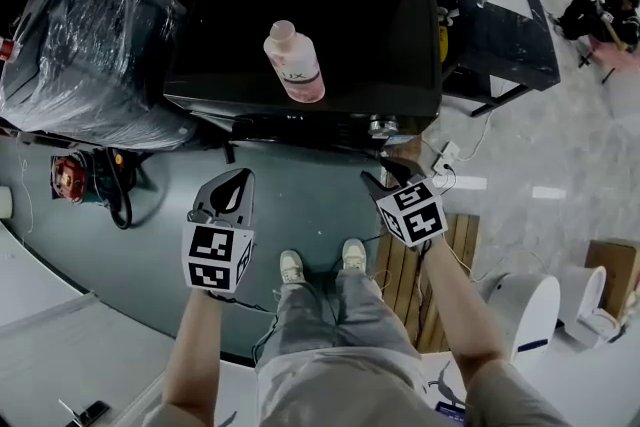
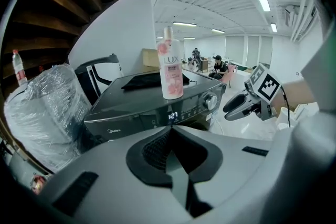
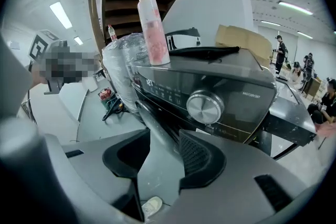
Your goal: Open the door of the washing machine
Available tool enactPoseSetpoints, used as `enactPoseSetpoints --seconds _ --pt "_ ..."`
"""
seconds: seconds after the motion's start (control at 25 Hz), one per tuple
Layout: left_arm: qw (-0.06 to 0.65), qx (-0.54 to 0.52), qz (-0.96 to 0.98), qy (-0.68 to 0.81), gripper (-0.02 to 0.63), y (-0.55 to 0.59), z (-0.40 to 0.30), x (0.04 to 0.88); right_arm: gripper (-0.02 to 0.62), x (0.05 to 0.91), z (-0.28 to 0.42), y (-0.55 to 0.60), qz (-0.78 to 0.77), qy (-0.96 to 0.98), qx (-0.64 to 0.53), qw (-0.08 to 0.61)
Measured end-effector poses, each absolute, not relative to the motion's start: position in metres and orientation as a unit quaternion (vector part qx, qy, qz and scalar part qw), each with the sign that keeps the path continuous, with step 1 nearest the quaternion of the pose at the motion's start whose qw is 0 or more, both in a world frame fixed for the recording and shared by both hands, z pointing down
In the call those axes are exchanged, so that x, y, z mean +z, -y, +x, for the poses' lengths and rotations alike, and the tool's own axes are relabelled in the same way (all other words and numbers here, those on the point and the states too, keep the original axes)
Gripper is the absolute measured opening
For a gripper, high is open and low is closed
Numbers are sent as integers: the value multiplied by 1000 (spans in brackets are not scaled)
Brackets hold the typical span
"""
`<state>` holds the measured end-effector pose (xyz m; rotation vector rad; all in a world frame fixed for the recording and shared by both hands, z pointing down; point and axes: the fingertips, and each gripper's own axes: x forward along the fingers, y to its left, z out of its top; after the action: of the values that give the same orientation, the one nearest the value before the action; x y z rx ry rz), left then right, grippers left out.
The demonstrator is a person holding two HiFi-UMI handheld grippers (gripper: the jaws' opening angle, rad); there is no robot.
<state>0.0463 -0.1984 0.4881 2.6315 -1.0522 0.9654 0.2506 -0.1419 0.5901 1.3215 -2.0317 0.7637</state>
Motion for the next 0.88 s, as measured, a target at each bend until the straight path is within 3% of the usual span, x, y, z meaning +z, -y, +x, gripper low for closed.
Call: enactPoseSetpoints --seconds 0.88 --pt "112 348 872 327 20 231 17 600 199 734 255 185 490 731 309 361"
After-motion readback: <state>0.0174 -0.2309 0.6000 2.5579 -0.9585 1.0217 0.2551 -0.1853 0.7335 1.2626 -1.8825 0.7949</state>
